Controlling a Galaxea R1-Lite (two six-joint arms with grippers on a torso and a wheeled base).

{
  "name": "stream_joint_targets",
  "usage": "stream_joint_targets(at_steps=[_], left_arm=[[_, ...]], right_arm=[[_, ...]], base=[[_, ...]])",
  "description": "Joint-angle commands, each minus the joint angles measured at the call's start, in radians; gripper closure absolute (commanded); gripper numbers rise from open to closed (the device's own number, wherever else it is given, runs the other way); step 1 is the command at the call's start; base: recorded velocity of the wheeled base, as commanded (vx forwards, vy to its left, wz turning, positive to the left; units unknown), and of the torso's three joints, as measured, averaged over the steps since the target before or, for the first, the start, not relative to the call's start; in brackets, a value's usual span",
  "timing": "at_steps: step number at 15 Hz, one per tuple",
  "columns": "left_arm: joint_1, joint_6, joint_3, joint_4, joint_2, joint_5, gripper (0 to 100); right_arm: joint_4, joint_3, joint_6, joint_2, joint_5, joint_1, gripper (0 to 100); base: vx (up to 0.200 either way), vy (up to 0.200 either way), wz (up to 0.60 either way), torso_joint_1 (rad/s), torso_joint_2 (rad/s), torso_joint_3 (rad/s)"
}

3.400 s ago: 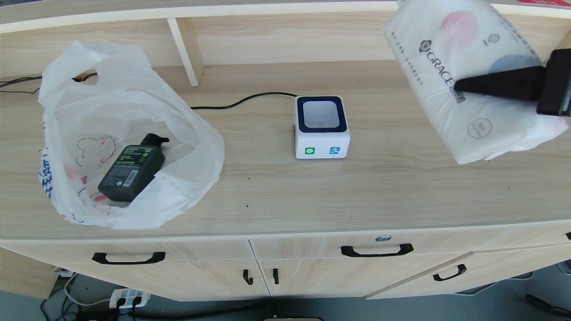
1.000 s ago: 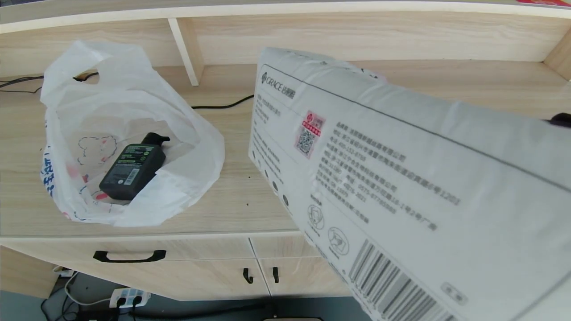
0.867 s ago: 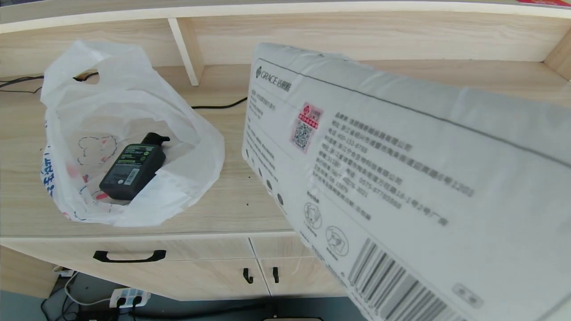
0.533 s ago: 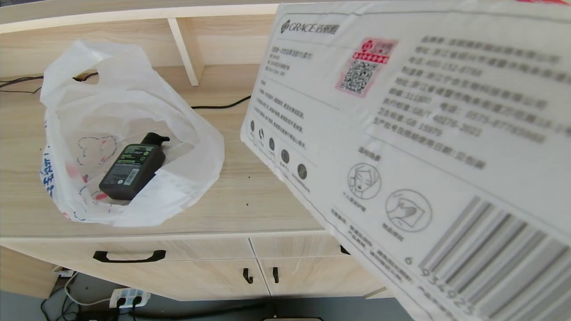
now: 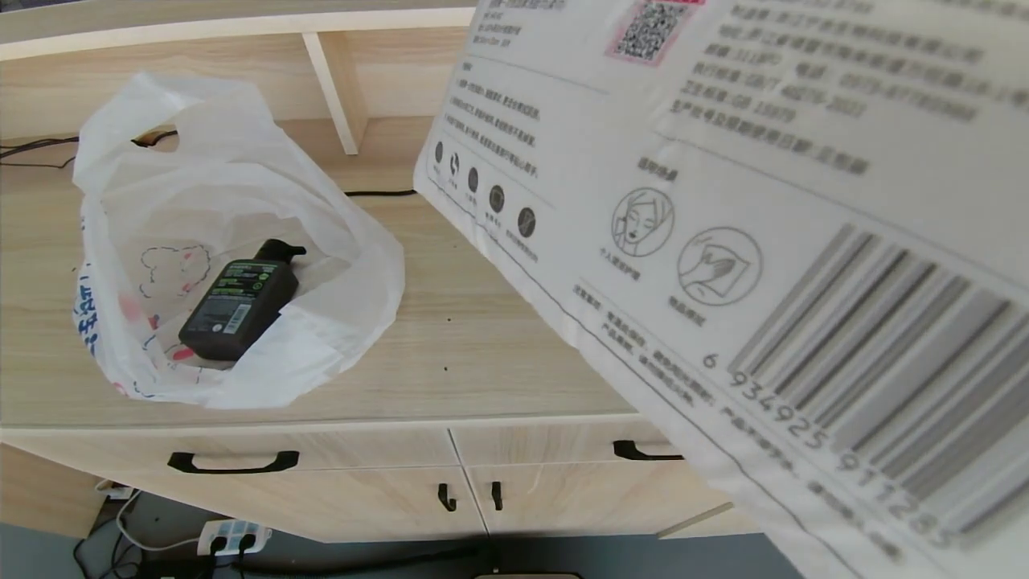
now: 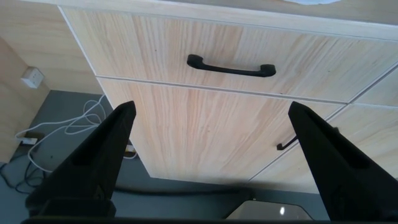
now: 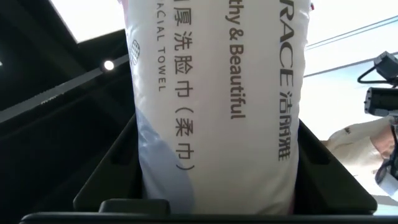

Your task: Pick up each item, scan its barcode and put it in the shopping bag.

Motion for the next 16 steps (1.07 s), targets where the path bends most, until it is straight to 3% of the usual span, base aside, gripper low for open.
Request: stream_joint_targets(at_steps=[1,4,6,8,10,11,13,14,16], left_arm=[[0.000,0.001,0.000,-0.001,0.001,0.001,0],[0.000,0.002,0.000,-0.001,0.001,0.001,0],[0.000,0.002,0.000,0.002,0.001,0.001,0],[0.000,0.004,0.000,0.004,0.001,0.001,0],[0.000,-0.001,0.000,0.005,0.001,0.001,0],[0.000,-0.008,0.000,0.005,0.001,0.001,0],[0.000,-0.015,0.000,0.005,0.001,0.001,0],[0.000,-0.015,0.000,0.005,0.001,0.001,0],[0.000,-0.021,0.000,0.007,0.001,0.001,0]], right_arm=[[-0.020,0.009,0.005,0.040,0.000,-0.006,100],[-0.084,0.009,-0.054,0.060,-0.006,-0.006,100],[-0.078,0.014,-0.270,0.081,0.020,-0.012,100],[0.032,0.008,-0.443,0.076,0.075,-0.075,100],[0.101,-0.009,-0.675,0.053,0.206,-0.138,100],[0.127,-0.015,-0.890,0.052,0.318,-0.207,100],[0.223,-0.083,-1.144,0.032,0.332,-0.345,100],[0.284,-0.109,-1.187,-0.023,0.319,-0.376,100],[0.506,-0.178,-1.393,-0.151,0.318,-0.474,100]], base=[[0.000,0.000,0.00,0.000,0.00,0.000],[0.000,0.000,0.00,0.000,0.00,0.000],[0.000,0.000,0.00,0.000,0.00,0.000],[0.000,0.000,0.00,0.000,0.00,0.000],[0.000,0.000,0.00,0.000,0.00,0.000],[0.000,0.000,0.00,0.000,0.00,0.000],[0.000,0.000,0.00,0.000,0.00,0.000],[0.000,0.000,0.00,0.000,0.00,0.000],[0.000,0.000,0.00,0.000,0.00,0.000]])
